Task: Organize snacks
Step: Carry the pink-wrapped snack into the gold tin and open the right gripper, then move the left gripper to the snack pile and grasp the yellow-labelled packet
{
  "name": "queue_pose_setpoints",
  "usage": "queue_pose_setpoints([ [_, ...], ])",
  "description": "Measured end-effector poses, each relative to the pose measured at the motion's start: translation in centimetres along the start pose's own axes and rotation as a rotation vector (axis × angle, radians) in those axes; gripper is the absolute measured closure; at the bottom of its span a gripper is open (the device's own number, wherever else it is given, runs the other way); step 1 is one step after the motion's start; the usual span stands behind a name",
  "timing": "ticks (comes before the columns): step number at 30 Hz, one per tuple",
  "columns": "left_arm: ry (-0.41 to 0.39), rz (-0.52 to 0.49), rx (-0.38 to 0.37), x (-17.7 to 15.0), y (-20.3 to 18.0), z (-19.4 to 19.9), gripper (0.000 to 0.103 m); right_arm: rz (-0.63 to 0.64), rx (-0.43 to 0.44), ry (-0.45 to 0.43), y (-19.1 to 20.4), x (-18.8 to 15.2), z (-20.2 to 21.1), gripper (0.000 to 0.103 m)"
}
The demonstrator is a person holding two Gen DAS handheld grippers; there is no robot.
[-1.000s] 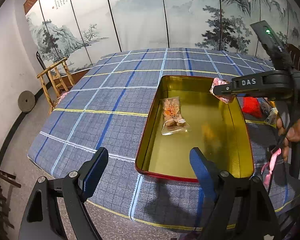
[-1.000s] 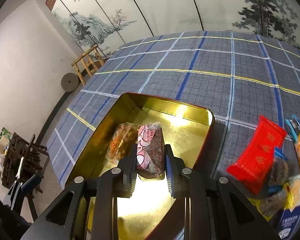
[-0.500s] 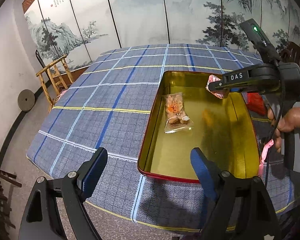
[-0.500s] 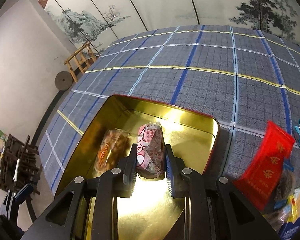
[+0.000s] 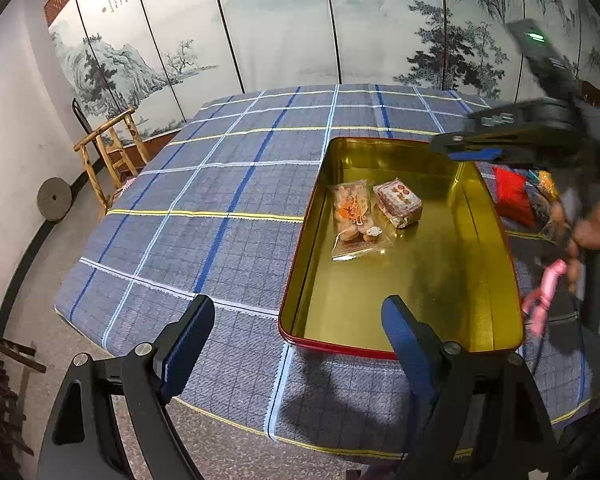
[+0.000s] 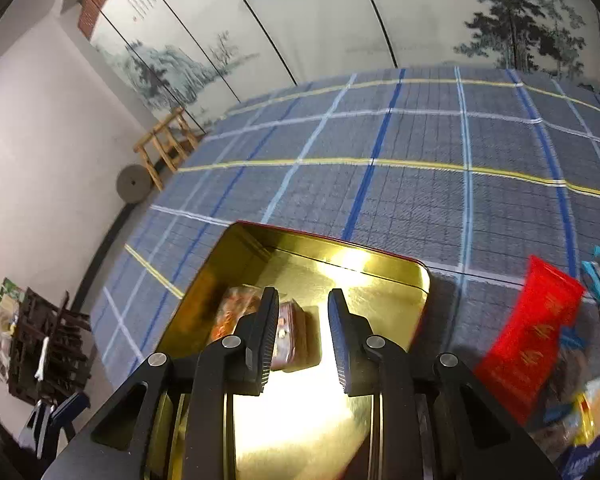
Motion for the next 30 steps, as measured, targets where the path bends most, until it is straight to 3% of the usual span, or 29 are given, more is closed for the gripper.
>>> queue_pose_setpoints([
  [3, -0.010, -0.008, -0.012, 0.1, -0.4, 0.5, 0.021, -0.011, 0.036, -0.072, -0.3, -1.6, 3.4, 0.076],
  [7, -0.012, -0.037, -0.062, 0.1, -2.0, 1.5, 0.021, 0.060, -0.024, -0.157, -1.2, -5.7, 9.4, 0.075],
  [11, -0.023, -0.099, -0.142, 0.1, -4.8, 2.9, 0.021, 0.113, -0.239, -0.160, -5.3, -11.2, 15.1, 0.073],
  [14, -0.036, -0.165, -0.219, 0.1, -7.9, 4.2, 0.020, 0.108, -0.429, -0.110, -9.8, -14.8, 18.2, 0.070],
  [18, 0.010, -0.238, -0.381, 1.0, -13.1, 4.9, 0.015, 0.000, -0.528, -0.080, -15.6, -18.6, 21.3, 0.069],
  [21, 0.043, -0.281, -0.405, 1.5, -16.1, 4.1, 0.015, -0.081, -0.524, -0.100, -18.3, -20.4, 22.6, 0.069],
  [25, 0.075, -0.340, -0.395, 2.1, -19.9, 2.1, 0.015, -0.077, -0.538, -0.113, -19.8, -21.0, 23.2, 0.069],
  [30, 0.169, -0.345, -0.464, 2.3, -23.2, -0.4, 0.016, -0.095, -0.518, -0.127, -21.6, -22.2, 23.4, 0.069],
])
Point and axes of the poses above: each gripper's, at about its wrist camera, not at the fingertips, and z roughly against the way its jaws point, y to its left, x to its top, the point moved 5 cm from there along -z, roughly the way its jaws point, and after that the axes turned 13 degrees about z, right-handed, at the moved point
